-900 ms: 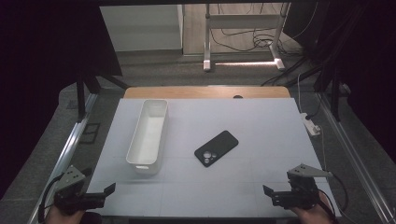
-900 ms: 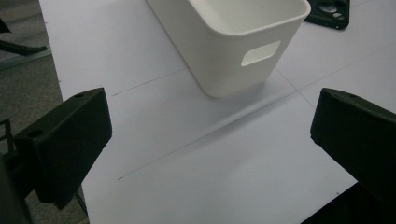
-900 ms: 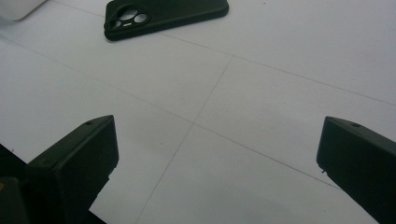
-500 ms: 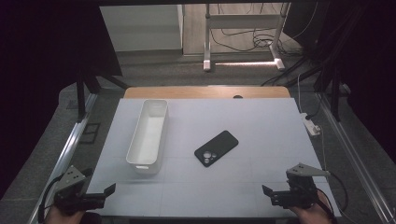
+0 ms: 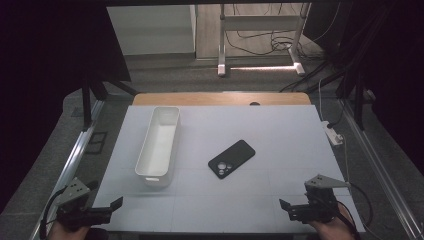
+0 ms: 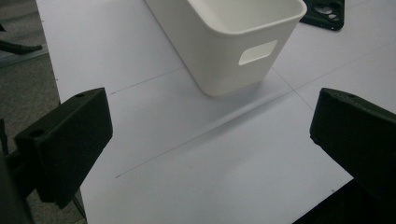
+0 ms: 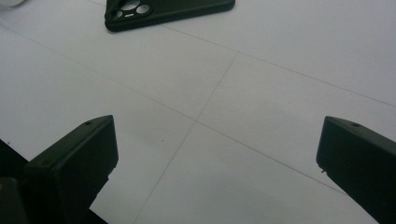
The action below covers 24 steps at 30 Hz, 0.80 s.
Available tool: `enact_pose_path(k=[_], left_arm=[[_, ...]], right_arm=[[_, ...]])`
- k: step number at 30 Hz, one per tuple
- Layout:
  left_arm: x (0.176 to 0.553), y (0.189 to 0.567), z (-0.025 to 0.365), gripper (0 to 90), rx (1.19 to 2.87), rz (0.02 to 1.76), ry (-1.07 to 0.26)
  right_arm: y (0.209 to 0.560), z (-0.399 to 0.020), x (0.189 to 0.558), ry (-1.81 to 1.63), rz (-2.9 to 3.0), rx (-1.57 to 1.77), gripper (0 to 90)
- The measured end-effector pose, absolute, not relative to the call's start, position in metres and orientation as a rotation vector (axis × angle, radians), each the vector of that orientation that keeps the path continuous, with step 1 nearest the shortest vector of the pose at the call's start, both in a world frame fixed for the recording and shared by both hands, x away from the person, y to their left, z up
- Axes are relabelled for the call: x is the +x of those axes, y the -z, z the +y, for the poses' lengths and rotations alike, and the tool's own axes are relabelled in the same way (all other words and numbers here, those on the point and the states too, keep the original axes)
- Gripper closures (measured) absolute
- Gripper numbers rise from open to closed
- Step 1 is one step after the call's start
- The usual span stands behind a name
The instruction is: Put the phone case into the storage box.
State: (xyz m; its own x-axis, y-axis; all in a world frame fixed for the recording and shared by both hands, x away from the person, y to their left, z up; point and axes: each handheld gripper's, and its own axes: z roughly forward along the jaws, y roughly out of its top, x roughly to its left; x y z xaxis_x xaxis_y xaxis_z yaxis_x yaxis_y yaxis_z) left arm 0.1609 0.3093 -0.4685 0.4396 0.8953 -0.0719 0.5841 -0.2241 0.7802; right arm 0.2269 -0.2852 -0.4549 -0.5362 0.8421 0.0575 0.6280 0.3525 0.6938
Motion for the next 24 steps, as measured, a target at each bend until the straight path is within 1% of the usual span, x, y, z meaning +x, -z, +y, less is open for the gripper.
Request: enact_pose_path(k=[24], left_arm=[[0.161, 0.469, 0.309, 0.4, 1.938, 1.223, -0.5]], right_arm=[[0.455, -0.266, 0.251, -0.961, 2.419, 1.236, 0.0]])
